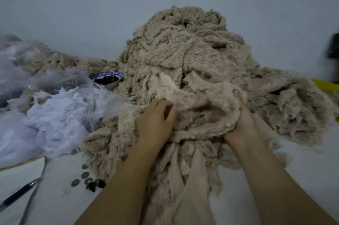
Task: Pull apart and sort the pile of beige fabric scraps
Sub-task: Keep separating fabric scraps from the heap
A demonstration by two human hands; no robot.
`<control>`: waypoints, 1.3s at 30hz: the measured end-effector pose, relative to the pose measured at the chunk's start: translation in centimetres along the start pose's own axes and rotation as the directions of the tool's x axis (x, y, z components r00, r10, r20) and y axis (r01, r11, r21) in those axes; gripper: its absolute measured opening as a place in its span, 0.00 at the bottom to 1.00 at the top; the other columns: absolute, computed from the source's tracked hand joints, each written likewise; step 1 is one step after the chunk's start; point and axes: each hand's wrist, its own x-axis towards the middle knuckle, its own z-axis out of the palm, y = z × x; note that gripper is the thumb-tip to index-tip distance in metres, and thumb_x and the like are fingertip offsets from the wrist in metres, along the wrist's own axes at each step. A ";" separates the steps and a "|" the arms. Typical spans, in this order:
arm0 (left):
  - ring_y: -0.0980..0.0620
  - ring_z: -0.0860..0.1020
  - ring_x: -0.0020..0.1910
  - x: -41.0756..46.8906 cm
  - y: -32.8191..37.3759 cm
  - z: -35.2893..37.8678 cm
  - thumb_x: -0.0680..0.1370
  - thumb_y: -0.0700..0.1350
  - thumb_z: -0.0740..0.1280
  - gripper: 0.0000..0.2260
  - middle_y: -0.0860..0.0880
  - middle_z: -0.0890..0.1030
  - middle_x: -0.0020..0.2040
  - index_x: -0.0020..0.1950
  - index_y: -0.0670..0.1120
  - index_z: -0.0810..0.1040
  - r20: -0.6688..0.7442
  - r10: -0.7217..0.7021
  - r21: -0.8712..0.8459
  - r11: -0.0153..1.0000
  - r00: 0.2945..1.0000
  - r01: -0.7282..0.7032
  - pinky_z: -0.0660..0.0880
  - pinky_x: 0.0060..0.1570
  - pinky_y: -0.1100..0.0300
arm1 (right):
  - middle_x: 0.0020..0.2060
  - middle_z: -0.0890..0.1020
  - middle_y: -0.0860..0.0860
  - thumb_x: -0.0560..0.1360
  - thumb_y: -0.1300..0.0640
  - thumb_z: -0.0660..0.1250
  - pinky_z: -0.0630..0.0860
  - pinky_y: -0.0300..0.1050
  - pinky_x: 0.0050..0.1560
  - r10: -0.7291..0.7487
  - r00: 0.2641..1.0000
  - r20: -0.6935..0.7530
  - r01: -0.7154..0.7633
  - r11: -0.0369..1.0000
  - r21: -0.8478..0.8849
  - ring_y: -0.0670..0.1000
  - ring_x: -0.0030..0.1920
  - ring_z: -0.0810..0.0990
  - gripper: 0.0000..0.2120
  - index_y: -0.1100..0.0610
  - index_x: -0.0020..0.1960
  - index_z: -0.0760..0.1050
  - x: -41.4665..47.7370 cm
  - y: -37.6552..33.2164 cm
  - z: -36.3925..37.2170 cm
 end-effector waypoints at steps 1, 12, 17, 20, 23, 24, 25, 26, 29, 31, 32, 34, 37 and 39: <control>0.51 0.75 0.53 -0.4 1.1 0.3 0.81 0.54 0.64 0.14 0.49 0.78 0.54 0.60 0.48 0.80 -0.039 0.139 -0.003 0.990 0.990 -0.139 0.72 0.50 0.56 | 0.57 0.83 0.60 0.78 0.40 0.61 0.79 0.58 0.59 0.030 0.999 0.034 -0.030 1.000 -0.001 0.59 0.58 0.83 0.27 0.59 0.67 0.77 -0.2 0.3 0.3; 0.58 0.79 0.37 -1.3 1.8 0.6 0.78 0.42 0.66 0.08 0.55 0.82 0.39 0.45 0.56 0.80 0.211 0.071 -0.368 0.930 0.975 0.012 0.76 0.38 0.57 | 0.57 0.84 0.57 0.84 0.43 0.54 0.75 0.62 0.64 -0.187 0.974 -0.128 0.196 0.978 0.067 0.59 0.60 0.82 0.24 0.56 0.70 0.74 0.7 -0.5 -0.2; 0.50 0.82 0.47 0.7 0.2 -0.7 0.82 0.56 0.63 0.15 0.47 0.85 0.49 0.53 0.49 0.84 0.188 -0.558 -0.757 0.442 0.808 0.481 0.81 0.48 0.54 | 0.58 0.84 0.57 0.83 0.43 0.55 0.83 0.56 0.46 -0.109 0.992 -0.067 0.114 0.990 0.078 0.58 0.57 0.83 0.22 0.56 0.64 0.79 0.4 0.1 0.0; 0.55 0.77 0.26 0.4 1.5 -1.0 0.82 0.62 0.59 0.24 0.49 0.83 0.34 0.38 0.51 0.86 0.452 -0.395 -0.794 0.231 0.800 0.562 0.74 0.27 0.63 | 0.58 0.84 0.57 0.83 0.46 0.55 0.83 0.55 0.45 -0.112 0.992 -0.054 0.118 0.985 0.127 0.58 0.55 0.84 0.21 0.55 0.61 0.82 0.3 0.0 0.1; 0.59 0.61 0.17 -0.1 1.9 -1.4 0.78 0.65 0.58 0.25 0.50 0.75 0.26 0.41 0.48 0.86 0.535 -0.009 -0.845 0.005 0.845 0.535 0.61 0.18 0.66 | 0.58 0.84 0.58 0.83 0.48 0.54 0.83 0.55 0.48 -0.149 0.987 -0.064 0.158 0.970 0.183 0.59 0.55 0.84 0.22 0.57 0.60 0.82 0.4 -0.4 -0.3; 0.59 0.61 0.17 -0.3 1.9 -1.3 0.77 0.65 0.60 0.24 0.48 0.77 0.28 0.44 0.47 0.85 0.551 0.098 -0.832 -0.018 0.829 0.555 0.62 0.18 0.67 | 0.59 0.83 0.59 0.83 0.47 0.54 0.82 0.57 0.53 -0.151 0.987 -0.051 0.158 0.970 0.183 0.60 0.57 0.83 0.22 0.57 0.61 0.82 0.3 -0.5 -0.3; 0.59 0.62 0.17 -0.7 2.0 -1.2 0.78 0.62 0.62 0.21 0.45 0.78 0.30 0.46 0.46 0.85 0.574 0.164 -0.817 0.055 0.802 0.574 0.63 0.18 0.67 | 0.59 0.83 0.59 0.83 0.46 0.54 0.79 0.59 0.58 -0.148 0.988 -0.033 0.151 0.972 0.178 0.60 0.59 0.83 0.23 0.57 0.62 0.80 0.0 -0.6 -0.4; 0.58 0.66 0.19 -0.9 2.2 -1.1 0.80 0.56 0.64 0.15 0.43 0.79 0.34 0.48 0.47 0.85 0.597 0.166 -0.796 0.244 0.785 0.555 0.66 0.21 0.68 | 0.55 0.85 0.58 0.82 0.44 0.54 0.79 0.57 0.57 -0.139 0.990 0.004 0.136 0.973 0.189 0.58 0.55 0.84 0.23 0.57 0.60 0.81 -0.3 -0.8 -0.4; 0.57 0.82 0.46 -1.3 2.6 -1.0 0.79 0.39 0.67 0.14 0.53 0.84 0.54 0.61 0.53 0.82 0.646 0.137 -0.626 0.657 0.751 0.419 0.77 0.44 0.69 | 0.28 0.79 0.46 0.81 0.42 0.58 0.71 0.34 0.24 -0.074 0.989 0.128 0.048 0.980 0.195 0.44 0.22 0.75 0.23 0.53 0.37 0.81 -1.0 -1.2 -0.2; 0.57 0.79 0.62 -1.2 2.7 -1.1 0.75 0.41 0.70 0.19 0.53 0.80 0.65 0.66 0.52 0.78 0.691 0.214 -0.677 0.525 0.690 0.515 0.76 0.61 0.63 | 0.32 0.81 0.48 0.82 0.43 0.59 0.72 0.34 0.22 0.007 0.957 0.290 -0.062 0.982 0.180 0.45 0.22 0.75 0.22 0.56 0.43 0.83 -1.6 -1.0 0.5; 0.55 0.79 0.63 -1.2 2.9 -1.3 0.73 0.44 0.70 0.19 0.51 0.81 0.64 0.65 0.50 0.79 0.676 0.272 -0.730 0.374 0.685 0.572 0.76 0.62 0.61 | 0.44 0.85 0.53 0.84 0.46 0.57 0.80 0.38 0.31 0.028 0.924 0.382 -0.090 0.985 0.146 0.49 0.32 0.83 0.22 0.61 0.52 0.83 -2.0 -0.9 0.9; 0.52 0.81 0.59 -1.1 3.3 -1.7 0.72 0.55 0.71 0.20 0.48 0.84 0.59 0.61 0.48 0.83 0.611 0.269 -0.787 0.110 0.744 0.607 0.79 0.58 0.58 | 0.61 0.81 0.60 0.80 0.47 0.67 0.82 0.45 0.48 0.085 0.926 0.369 -0.055 0.994 -0.089 0.56 0.54 0.85 0.22 0.65 0.61 0.81 -2.5 -0.2 1.2; 0.48 0.82 0.55 0.2 2.1 -2.2 0.75 0.60 0.67 0.29 0.43 0.82 0.60 0.68 0.42 0.77 0.508 0.120 -0.752 -0.421 0.853 0.507 0.79 0.56 0.54 | 0.45 0.87 0.45 0.68 0.40 0.75 0.79 0.38 0.43 -0.009 0.975 0.221 0.171 0.663 -0.729 0.43 0.45 0.85 0.15 0.49 0.47 0.87 -2.4 1.3 1.6; 0.54 0.79 0.42 1.0 0.4 -3.0 0.76 0.55 0.68 0.20 0.48 0.83 0.50 0.63 0.44 0.79 0.453 -0.065 -0.699 -0.644 0.889 0.309 0.76 0.52 0.62 | 0.35 0.84 0.38 0.72 0.36 0.69 0.74 0.32 0.36 -0.220 0.962 0.159 0.227 0.330 -0.917 0.35 0.35 0.80 0.13 0.44 0.40 0.83 -1.9 1.9 1.9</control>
